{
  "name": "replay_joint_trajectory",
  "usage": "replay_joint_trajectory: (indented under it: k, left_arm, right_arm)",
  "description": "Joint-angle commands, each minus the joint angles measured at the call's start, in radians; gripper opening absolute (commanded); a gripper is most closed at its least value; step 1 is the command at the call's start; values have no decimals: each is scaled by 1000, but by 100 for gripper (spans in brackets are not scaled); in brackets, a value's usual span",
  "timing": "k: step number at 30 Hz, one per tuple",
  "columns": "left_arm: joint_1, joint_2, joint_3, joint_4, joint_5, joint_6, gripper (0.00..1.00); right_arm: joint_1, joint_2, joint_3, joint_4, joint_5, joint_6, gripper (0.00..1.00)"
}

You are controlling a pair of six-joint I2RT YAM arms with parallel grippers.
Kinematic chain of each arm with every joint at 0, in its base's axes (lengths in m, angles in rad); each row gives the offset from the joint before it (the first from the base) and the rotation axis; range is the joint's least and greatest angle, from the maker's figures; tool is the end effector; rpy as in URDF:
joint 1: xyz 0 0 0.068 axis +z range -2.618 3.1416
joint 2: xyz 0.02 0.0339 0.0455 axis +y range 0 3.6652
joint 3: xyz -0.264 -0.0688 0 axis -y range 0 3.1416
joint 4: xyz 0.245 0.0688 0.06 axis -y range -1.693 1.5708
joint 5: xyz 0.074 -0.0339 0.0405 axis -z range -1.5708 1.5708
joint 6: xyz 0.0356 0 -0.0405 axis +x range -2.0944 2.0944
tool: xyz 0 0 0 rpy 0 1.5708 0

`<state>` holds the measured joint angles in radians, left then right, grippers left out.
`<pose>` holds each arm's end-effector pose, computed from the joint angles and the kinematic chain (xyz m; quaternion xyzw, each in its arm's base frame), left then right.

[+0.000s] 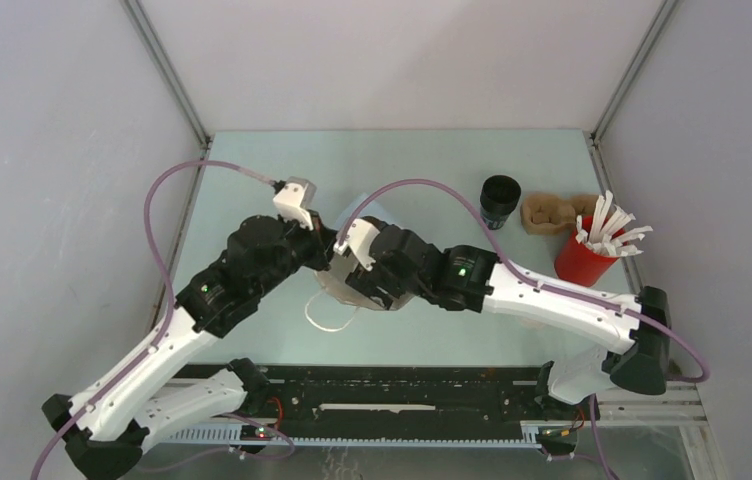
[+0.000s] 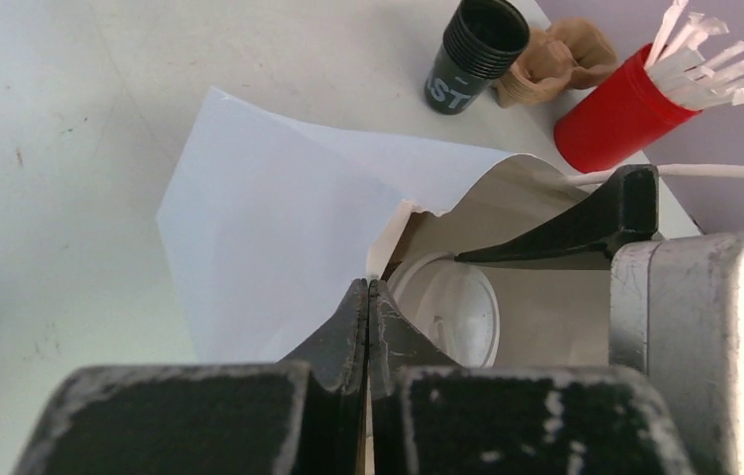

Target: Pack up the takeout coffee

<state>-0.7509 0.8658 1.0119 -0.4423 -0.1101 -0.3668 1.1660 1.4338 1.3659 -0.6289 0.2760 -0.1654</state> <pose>0.1395 -0.1249 0.3777 0.1210 0.7940 -0.2775 0.5272 0.1332 0.2862 0.3488 -0.5085 0.7418 0.0917 0.4276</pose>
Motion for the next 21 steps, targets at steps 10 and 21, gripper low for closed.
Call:
replay_joint_trajectory:
  k: [10, 21]
  left_arm:
    - [-5, -189, -247, 112, -130, -74, 0]
    - [-4, -198, -161, 60, -229, -12, 0]
  right_arm:
    - [26, 110, 85, -23, 137, -82, 25]
    - [6, 225, 310, -251, 8, -91, 22]
